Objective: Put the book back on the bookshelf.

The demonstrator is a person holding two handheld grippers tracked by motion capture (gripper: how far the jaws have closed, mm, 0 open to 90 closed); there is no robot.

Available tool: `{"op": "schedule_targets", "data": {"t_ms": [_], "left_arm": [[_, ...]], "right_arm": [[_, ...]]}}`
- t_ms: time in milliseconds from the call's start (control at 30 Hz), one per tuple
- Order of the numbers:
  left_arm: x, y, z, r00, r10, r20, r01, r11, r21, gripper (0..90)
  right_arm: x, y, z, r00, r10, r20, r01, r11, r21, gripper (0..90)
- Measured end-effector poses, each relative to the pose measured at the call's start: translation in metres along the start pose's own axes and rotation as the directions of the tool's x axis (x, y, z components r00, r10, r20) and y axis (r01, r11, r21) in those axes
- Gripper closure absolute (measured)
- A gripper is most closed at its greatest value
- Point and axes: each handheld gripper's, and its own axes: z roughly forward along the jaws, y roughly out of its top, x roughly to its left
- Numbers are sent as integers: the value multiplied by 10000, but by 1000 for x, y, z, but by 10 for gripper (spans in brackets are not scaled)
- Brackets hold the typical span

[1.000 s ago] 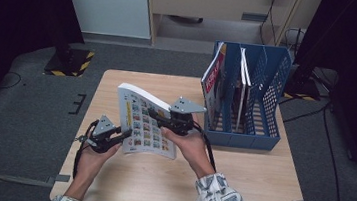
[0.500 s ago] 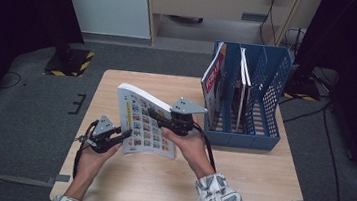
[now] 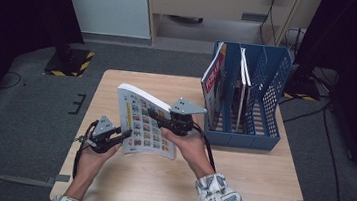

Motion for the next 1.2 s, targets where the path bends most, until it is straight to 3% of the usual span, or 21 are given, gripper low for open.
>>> {"op": "schedule_targets", "data": {"t_ms": [167, 367, 533, 567, 733, 900, 1033, 1200], "left_arm": [[-1, -1, 3, 9995, -280, 143, 282, 9995, -133, 661], [0, -4, 8, 9984, -519, -230, 514, 9984, -235, 517], [8, -10, 10, 9967, -598, -553, 607, 9981, 142, 330], [10, -12, 13, 9952, -620, -756, 656, 9967, 469, 295], [14, -16, 18, 9927, -783, -913, 861, 9927, 844, 191], [21, -25, 24, 9876, -1236, -967, 1361, 9813, 1360, 130], [23, -30, 27, 9858, -1401, -922, 1537, 9746, 1627, 89], [24, -32, 30, 9836, -1310, -1244, 1532, 9696, 1906, 78]], "right_arm": [[2, 4, -4, 9992, -196, 346, 188, 9996, 218, 739], [5, 8, -9, 9988, -297, 384, 291, 9995, 146, 739], [5, 12, -14, 9970, -452, 633, 452, 9990, 4, 739], [1, 13, -16, 9958, -477, 784, 474, 9989, 65, 739], [-4, 15, -24, 9951, -344, 924, 344, 9994, 14, 739], [-4, 20, -35, 9939, -435, 1012, 441, 9990, -37, 739], [-3, 22, -42, 9937, -508, 1002, 512, 9987, -16, 738], [0, 23, -48, 9936, -557, 983, 559, 9984, 5, 738]]}}
